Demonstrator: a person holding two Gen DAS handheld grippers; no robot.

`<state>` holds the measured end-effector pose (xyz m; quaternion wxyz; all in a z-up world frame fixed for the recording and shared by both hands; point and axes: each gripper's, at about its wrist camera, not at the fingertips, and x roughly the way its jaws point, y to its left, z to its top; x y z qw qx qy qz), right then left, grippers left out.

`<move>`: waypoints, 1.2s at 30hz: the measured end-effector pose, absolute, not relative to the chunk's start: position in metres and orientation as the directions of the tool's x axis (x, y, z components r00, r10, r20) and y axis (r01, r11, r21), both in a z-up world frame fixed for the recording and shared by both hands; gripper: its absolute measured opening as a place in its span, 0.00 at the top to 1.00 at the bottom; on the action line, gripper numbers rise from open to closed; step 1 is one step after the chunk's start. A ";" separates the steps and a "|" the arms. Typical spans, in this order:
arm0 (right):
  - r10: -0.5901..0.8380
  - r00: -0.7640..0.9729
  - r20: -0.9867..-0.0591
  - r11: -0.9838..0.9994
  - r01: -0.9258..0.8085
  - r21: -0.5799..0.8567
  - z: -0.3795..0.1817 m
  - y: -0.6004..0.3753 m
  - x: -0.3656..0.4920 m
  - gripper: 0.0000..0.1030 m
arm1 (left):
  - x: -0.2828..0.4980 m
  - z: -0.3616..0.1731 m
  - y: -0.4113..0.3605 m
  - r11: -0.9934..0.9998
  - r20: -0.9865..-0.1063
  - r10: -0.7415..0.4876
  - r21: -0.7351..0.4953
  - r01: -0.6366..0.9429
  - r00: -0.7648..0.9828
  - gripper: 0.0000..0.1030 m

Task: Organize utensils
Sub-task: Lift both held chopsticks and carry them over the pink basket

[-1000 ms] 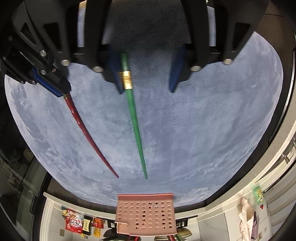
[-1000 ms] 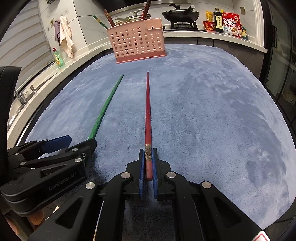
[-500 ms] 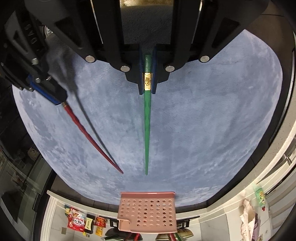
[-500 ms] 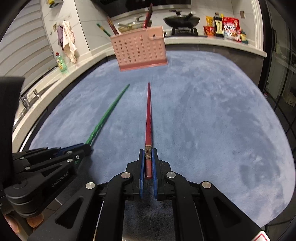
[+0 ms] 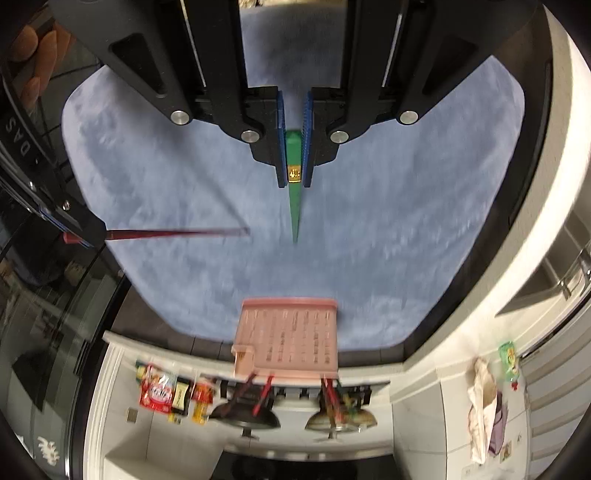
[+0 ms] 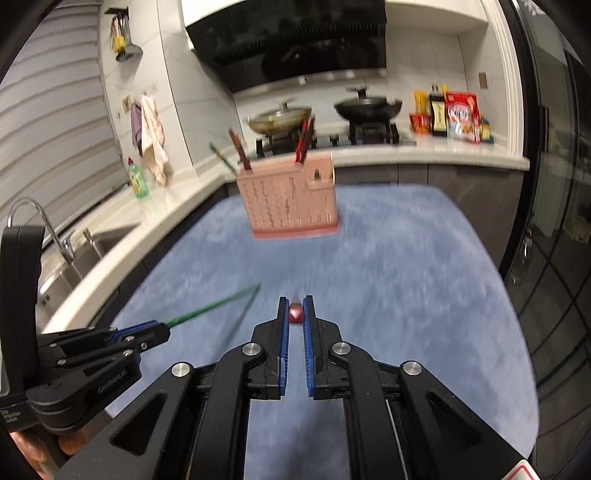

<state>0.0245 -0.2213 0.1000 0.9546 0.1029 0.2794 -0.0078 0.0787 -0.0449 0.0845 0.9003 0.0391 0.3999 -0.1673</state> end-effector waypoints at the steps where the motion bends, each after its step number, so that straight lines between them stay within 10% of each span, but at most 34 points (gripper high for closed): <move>1: 0.045 0.850 -0.525 0.978 0.069 0.195 0.108 -0.224 0.030 0.93 | 0.084 0.091 -0.045 0.940 -0.726 -0.276 -0.068 0.334 0.629 0.93; 36: 0.080 0.963 -0.257 0.966 -0.011 0.258 0.282 -0.256 0.289 0.93 | 0.322 0.299 -0.084 0.952 -0.416 -0.301 -0.087 0.292 0.858 0.93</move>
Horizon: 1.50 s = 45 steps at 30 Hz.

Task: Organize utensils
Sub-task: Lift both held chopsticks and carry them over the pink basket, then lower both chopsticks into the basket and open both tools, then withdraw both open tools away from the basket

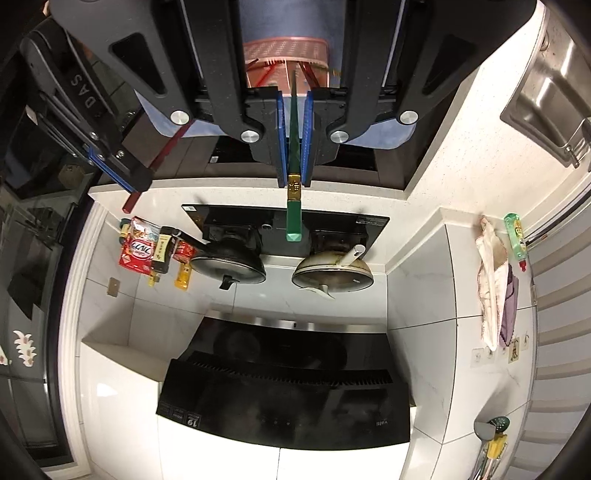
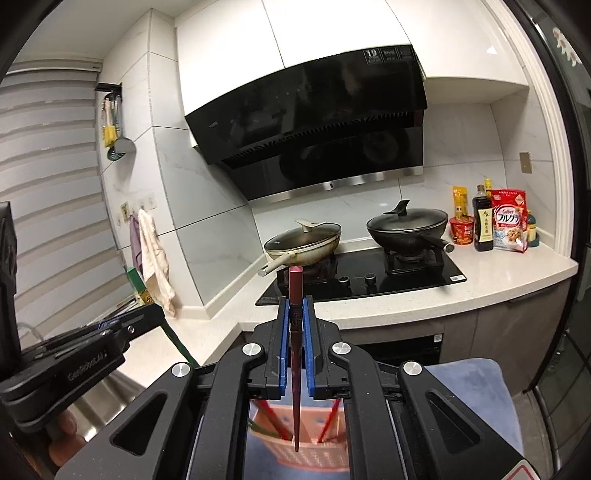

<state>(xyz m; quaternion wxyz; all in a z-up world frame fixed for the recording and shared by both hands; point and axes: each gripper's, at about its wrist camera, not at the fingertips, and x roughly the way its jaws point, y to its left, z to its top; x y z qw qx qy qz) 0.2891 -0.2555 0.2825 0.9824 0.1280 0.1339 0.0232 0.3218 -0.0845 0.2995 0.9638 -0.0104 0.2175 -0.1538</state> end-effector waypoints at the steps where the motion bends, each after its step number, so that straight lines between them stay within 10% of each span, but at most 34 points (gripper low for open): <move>1: 0.081 0.962 -0.260 0.965 -0.010 0.263 0.279 -0.257 0.298 0.93 | 0.326 0.297 -0.087 0.953 -0.417 -0.299 -0.084 0.291 0.858 0.93; 19: 0.098 0.892 -0.442 0.970 0.014 0.243 0.186 -0.259 0.353 0.92 | 0.377 0.211 -0.102 0.954 -0.533 -0.290 -0.097 0.283 0.795 0.92; 25: 0.078 0.908 -0.411 0.977 0.012 0.212 0.198 -0.259 0.334 0.57 | 0.370 0.210 -0.095 0.972 -0.530 -0.223 -0.055 0.229 0.818 0.64; 34: 0.038 0.895 -0.444 0.985 0.041 0.167 0.210 -0.255 0.295 0.42 | 0.329 0.211 -0.091 0.984 -0.522 -0.121 0.049 0.171 0.845 0.39; 45: -0.032 0.860 -0.509 0.996 0.072 0.058 0.194 -0.233 0.235 0.31 | 0.281 0.191 -0.086 0.983 -0.572 -0.066 0.105 0.153 0.818 0.38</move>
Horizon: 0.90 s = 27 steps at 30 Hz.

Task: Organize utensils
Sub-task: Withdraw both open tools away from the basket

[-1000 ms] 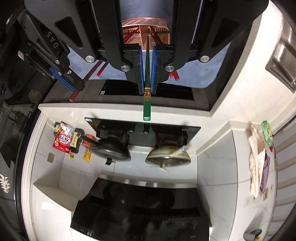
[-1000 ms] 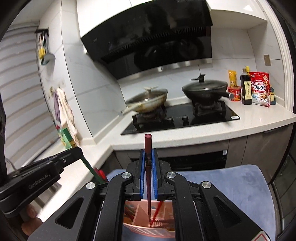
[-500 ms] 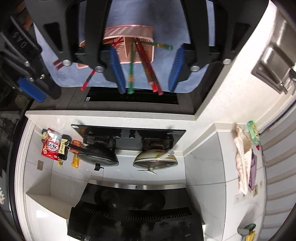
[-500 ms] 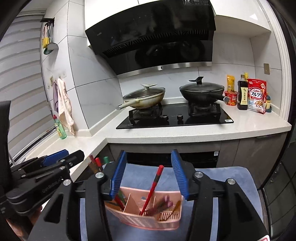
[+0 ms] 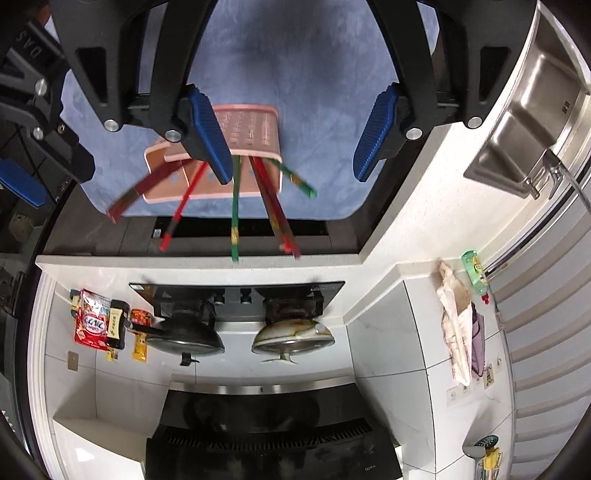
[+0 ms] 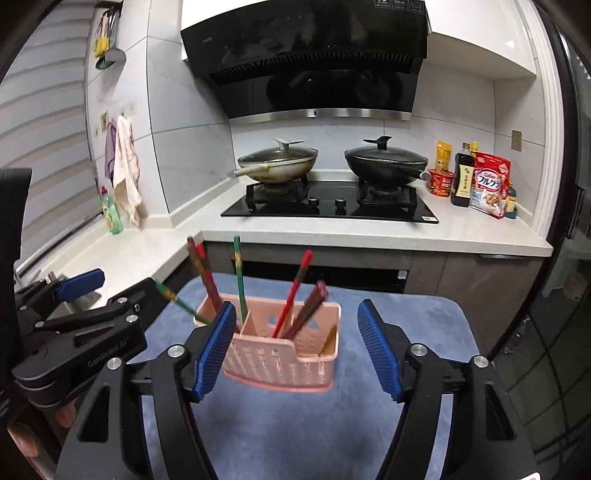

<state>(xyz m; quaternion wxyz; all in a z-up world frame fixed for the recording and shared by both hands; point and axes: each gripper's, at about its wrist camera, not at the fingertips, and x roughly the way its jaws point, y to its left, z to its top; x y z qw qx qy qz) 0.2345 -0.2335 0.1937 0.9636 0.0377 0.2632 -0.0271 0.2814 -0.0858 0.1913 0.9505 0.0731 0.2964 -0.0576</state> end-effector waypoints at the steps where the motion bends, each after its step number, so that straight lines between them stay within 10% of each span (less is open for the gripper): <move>1: -0.035 0.858 -0.513 0.996 0.073 0.055 0.192 -0.231 0.230 0.28 | 0.276 0.189 -0.086 0.982 -0.575 -0.065 0.106 0.153 0.816 0.37; 27: -0.105 0.815 -0.570 0.989 0.145 0.025 0.147 -0.213 0.177 0.18 | 0.234 0.139 -0.070 0.984 -0.650 -0.040 0.106 0.143 0.759 0.18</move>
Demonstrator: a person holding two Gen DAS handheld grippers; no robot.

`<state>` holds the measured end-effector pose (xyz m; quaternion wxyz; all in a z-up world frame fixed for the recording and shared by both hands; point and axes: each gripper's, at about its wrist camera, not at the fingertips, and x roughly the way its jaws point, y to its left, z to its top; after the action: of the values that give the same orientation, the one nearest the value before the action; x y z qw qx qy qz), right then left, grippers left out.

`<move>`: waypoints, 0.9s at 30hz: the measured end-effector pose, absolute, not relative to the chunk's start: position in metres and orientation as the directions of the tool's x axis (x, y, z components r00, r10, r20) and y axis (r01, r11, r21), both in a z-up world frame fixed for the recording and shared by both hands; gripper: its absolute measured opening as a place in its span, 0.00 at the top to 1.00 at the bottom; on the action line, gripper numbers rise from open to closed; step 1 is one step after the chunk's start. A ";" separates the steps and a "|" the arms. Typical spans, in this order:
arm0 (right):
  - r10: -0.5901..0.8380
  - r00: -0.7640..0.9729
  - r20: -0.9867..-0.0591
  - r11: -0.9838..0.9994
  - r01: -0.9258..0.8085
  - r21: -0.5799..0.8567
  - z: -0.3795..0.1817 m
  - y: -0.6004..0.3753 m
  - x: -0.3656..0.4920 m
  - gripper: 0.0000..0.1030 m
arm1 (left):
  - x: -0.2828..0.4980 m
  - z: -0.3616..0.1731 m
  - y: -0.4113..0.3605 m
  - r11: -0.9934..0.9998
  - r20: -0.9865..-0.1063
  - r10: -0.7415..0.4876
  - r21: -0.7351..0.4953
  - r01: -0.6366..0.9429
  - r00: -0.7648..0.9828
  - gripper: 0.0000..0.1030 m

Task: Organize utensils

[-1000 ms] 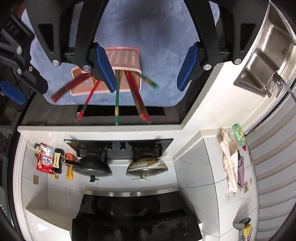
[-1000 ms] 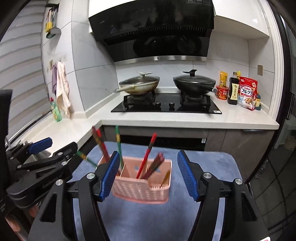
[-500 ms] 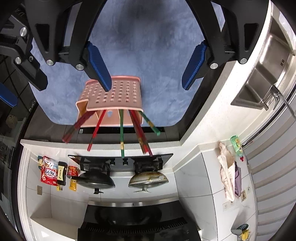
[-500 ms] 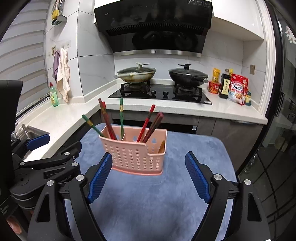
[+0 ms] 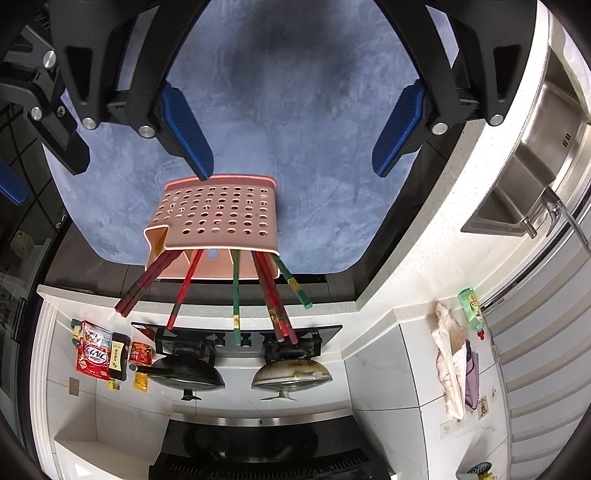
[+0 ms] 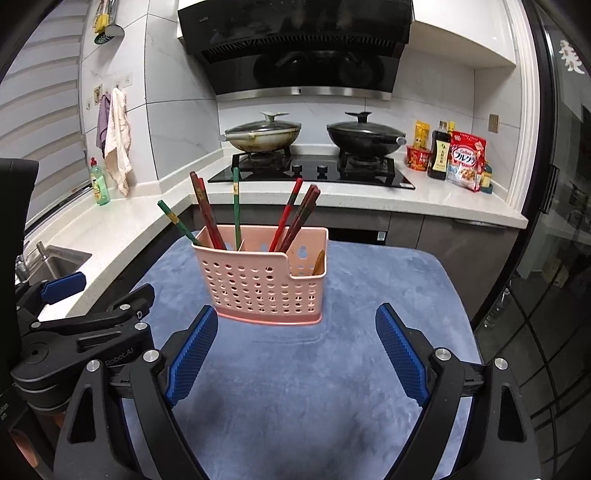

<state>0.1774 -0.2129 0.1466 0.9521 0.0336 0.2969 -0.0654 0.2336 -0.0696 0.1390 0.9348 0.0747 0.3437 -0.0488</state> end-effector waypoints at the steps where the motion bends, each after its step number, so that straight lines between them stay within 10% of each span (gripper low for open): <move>1: -0.106 0.814 -0.571 0.989 0.147 0.026 0.145 -0.213 0.178 0.17 | 0.234 0.138 -0.069 0.984 -0.651 -0.039 0.107 0.142 0.758 0.17; 27: -0.107 0.783 -0.613 0.989 0.148 0.017 0.114 -0.222 0.223 0.06 | 0.277 0.099 -0.066 0.991 -0.709 -0.001 0.095 0.097 0.705 0.07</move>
<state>0.2234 -0.2221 0.1140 0.9435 0.0319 0.3228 -0.0675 0.2769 -0.0664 0.0985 0.9212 0.0624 0.3832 -0.0266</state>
